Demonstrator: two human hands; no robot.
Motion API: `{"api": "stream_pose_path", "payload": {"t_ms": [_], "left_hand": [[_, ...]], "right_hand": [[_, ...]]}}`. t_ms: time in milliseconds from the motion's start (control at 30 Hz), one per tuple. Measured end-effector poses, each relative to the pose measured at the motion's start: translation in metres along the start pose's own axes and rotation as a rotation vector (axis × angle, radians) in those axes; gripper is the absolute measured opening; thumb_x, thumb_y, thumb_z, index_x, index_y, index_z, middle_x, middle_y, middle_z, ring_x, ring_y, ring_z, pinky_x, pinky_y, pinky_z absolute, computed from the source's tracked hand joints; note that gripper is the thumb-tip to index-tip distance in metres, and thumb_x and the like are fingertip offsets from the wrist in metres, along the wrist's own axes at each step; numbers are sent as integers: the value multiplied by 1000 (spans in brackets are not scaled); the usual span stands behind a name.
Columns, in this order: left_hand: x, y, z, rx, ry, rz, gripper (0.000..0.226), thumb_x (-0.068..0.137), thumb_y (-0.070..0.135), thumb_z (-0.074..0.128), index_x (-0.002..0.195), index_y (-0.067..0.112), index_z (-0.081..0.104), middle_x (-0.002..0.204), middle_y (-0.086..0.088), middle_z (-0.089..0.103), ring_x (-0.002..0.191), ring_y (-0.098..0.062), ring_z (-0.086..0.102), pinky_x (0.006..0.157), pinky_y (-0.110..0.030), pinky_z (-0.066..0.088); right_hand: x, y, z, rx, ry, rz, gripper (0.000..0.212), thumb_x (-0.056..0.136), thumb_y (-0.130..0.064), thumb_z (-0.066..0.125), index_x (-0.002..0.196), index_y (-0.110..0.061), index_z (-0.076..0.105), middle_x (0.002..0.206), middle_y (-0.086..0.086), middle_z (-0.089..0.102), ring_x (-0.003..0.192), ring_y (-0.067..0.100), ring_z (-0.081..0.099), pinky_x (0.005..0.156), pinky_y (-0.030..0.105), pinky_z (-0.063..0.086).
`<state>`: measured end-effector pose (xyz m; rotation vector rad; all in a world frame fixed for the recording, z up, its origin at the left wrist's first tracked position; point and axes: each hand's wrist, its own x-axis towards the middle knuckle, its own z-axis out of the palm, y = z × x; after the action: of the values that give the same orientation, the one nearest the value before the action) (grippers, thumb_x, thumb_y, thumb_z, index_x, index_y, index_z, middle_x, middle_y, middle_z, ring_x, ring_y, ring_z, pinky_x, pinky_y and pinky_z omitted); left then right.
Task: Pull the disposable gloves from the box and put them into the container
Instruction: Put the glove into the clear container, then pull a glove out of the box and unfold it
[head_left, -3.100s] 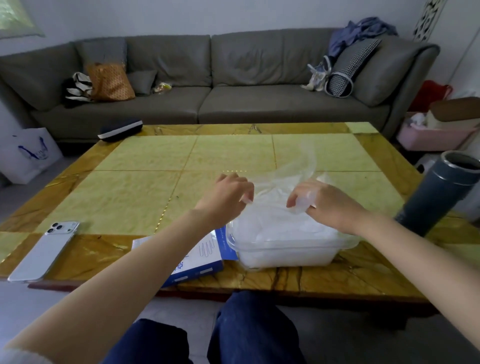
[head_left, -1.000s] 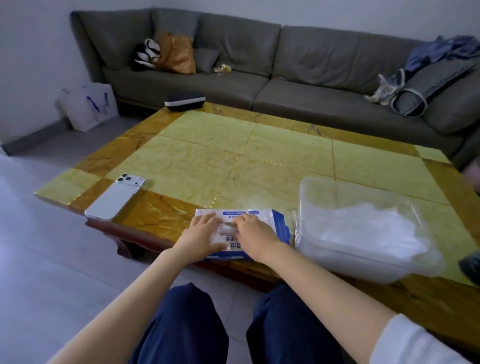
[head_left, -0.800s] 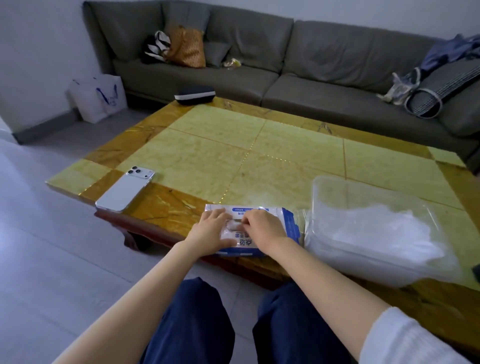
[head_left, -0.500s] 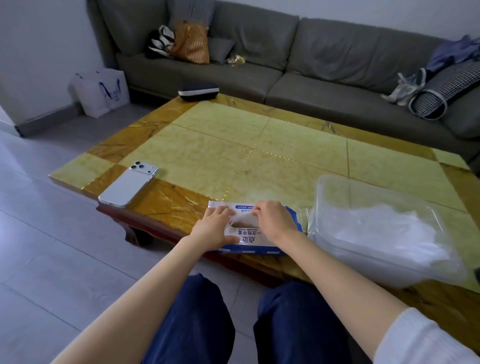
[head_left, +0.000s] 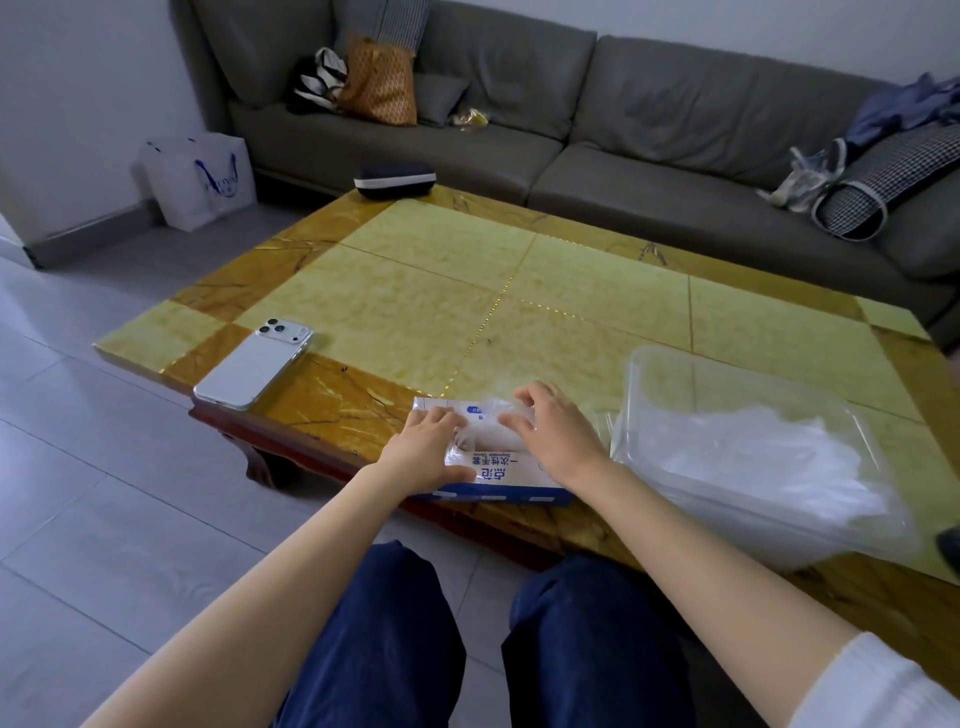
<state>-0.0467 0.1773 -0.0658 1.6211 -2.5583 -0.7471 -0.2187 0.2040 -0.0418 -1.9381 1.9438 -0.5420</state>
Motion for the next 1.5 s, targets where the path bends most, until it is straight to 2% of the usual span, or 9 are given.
{"api": "stream_pose_path", "payload": {"t_ms": [167, 300, 400, 500, 633, 767, 967, 1300, 1500], "left_hand": [[0, -1, 2, -4, 0, 1, 73, 84, 41, 65, 144, 24, 27, 151, 0, 24, 138, -25, 17, 107, -45, 35], [0, 1, 4, 11, -11, 11, 73, 86, 38, 64, 146, 30, 23, 153, -1, 20, 139, -29, 14, 109, -49, 32], [0, 1, 2, 15, -20, 13, 68, 87, 38, 63, 144, 30, 26, 153, -1, 18, 140, -28, 12, 109, -47, 30], [0, 1, 1, -15, -2, 23, 74, 85, 37, 65, 145, 31, 22, 152, -2, 20, 138, -29, 15, 108, -49, 32], [-4, 4, 3, 3, 84, 59, 85, 85, 34, 66, 147, 40, 9, 152, -3, 14, 139, -29, 16, 110, -58, 23], [-4, 10, 8, 141, 100, 193, 66, 92, 30, 57, 145, 40, 20, 148, 0, 22, 137, -23, 19, 111, -55, 17], [-4, 5, 14, 230, 70, 211, 45, 98, 38, 44, 142, 39, 34, 145, 2, 30, 134, -21, 22, 112, -54, 13], [-1, 2, 5, 129, 53, 184, 43, 95, 40, 50, 136, 31, 44, 141, 5, 36, 130, -18, 32, 111, -51, 23], [-2, 5, 2, 136, 45, 178, 41, 94, 39, 52, 132, 27, 46, 140, 4, 39, 126, -19, 36, 108, -48, 29]], "right_hand": [[-1, -2, 9, 85, 105, 45, 16, 86, -24, 68, 85, -14, 55, 82, -5, 57, 75, 13, 55, 61, 20, 40], [0, 0, 4, 18, 101, 31, 18, 94, -21, 57, 84, -6, 60, 80, 5, 62, 73, 20, 58, 65, 31, 46], [2, 10, -2, -33, 110, 57, 28, 97, -11, 46, 71, -9, 52, 70, 6, 55, 65, 21, 49, 54, 28, 34], [2, 14, -2, -70, 100, 79, 42, 97, -3, 37, 56, -14, 33, 55, 0, 35, 53, 16, 31, 47, 27, 21], [-1, 10, 2, -75, 60, 44, 31, 99, -9, 38, 72, -8, 53, 61, 0, 45, 61, 22, 45, 56, 34, 33], [-4, 3, 2, -29, 92, -13, 21, 97, -16, 49, 94, -9, 68, 91, 2, 60, 83, 18, 56, 71, 29, 46], [-1, 13, -4, -34, 131, 85, 28, 98, -13, 42, 71, -11, 48, 76, 6, 55, 70, 21, 52, 60, 29, 40], [-1, -6, -15, 185, 309, 148, 19, 102, -14, 26, 87, -10, 38, 81, 2, 41, 64, 14, 37, 64, 30, 31], [-5, -13, -32, 332, 412, 136, 19, 101, -13, 24, 87, -10, 36, 78, 0, 37, 60, 11, 33, 55, 26, 30]]}}
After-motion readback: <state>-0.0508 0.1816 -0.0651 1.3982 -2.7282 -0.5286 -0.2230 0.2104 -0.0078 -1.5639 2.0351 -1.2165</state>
